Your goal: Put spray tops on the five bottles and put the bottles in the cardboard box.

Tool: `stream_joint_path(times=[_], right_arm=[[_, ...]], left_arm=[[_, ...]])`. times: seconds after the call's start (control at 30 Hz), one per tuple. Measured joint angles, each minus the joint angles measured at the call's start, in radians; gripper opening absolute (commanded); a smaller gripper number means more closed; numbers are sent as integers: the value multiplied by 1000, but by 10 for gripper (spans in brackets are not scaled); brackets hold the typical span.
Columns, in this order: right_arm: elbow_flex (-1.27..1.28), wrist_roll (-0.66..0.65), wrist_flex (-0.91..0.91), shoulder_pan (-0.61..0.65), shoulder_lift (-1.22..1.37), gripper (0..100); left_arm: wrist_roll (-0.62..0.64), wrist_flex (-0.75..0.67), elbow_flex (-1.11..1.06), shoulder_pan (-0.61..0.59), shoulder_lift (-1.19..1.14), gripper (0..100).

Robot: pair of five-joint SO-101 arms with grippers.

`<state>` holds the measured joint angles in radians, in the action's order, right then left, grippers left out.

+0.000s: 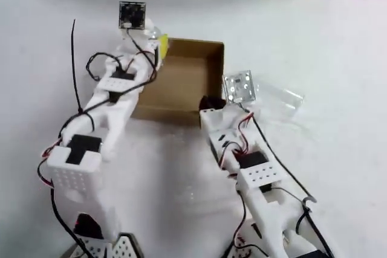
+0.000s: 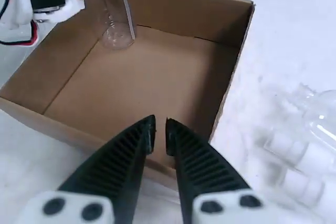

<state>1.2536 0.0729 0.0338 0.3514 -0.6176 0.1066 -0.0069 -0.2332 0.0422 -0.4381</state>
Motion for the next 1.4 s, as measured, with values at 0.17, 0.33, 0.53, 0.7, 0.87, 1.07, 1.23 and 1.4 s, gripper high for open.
stream_joint_path(times=[0.17,0.33,0.53,0.7,0.87,1.07,1.23,1.4], right_arm=[[0,0,0,2,0,15],[0,0,0,6,0,15],[0,0,0,6,0,15],[0,0,0,5,0,15],[0,0,0,5,0,15],[0,0,0,5,0,15],[0,0,0,5,0,15],[0,0,0,5,0,15]], left_arm=[[0,0,2,0,0,20],[0,0,2,0,0,20],[0,0,2,0,0,20],[0,0,2,0,0,29],[0,0,2,0,0,144],[0,0,2,0,0,159],[0,0,2,0,0,163],[0,0,2,-2,0,209]])
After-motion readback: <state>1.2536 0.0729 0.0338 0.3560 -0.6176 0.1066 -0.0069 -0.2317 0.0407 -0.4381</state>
